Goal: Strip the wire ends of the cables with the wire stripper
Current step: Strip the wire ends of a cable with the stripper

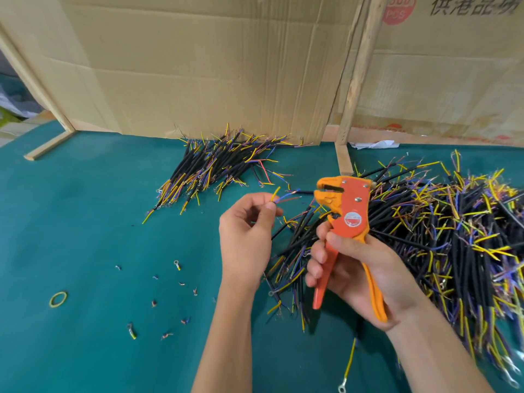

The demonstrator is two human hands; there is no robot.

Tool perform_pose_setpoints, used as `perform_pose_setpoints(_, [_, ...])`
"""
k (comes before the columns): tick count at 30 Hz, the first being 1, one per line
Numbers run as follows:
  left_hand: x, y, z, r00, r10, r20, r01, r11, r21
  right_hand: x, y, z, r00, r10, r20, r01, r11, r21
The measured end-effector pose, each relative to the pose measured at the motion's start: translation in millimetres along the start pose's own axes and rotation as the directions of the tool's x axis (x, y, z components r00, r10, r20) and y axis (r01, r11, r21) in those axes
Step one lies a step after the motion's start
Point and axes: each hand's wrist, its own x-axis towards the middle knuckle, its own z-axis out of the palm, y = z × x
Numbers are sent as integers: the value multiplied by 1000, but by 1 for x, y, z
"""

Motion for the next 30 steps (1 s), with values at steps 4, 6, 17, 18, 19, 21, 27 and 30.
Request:
perform_pose_setpoints(4, [2,-1,-2,1000,-1,-26,0,1000,-30,-3,-6,-9,998,17,-59,-18,1000,-22])
perform_pose_setpoints(6, [1,-2,-2,1000,10,-17,-10,1000,-9,-5,-6,-10,998,59,-35,-60,997,-38])
perform_pose_setpoints(17, [0,-4,-1,999,45,30,-47,997,67,-6,-5,-4,984,143,103,-130,984,-125])
perform_pose_setpoints(18, [-1,-4,0,998,49,34,-52,996,79,-5,-4,-3,984,143,104,-130,984,-123])
perform_pose_setpoints(19, [-1,-5,0,998,54,38,-58,994,95,-5,-4,-2,985,139,103,-128,985,-114])
perform_pose_setpoints(21, [-1,-5,1,997,64,42,-69,990,124,-4,-1,1,990,126,70,-119,988,-94])
perform_pose_setpoints(27, [-2,-4,2,992,47,119,-60,993,104,-1,2,4,997,28,-76,-34,996,-83])
perform_pose_setpoints(30, [-4,-1,8,987,35,156,-43,998,52,1,3,4,998,-17,-61,19,999,39])
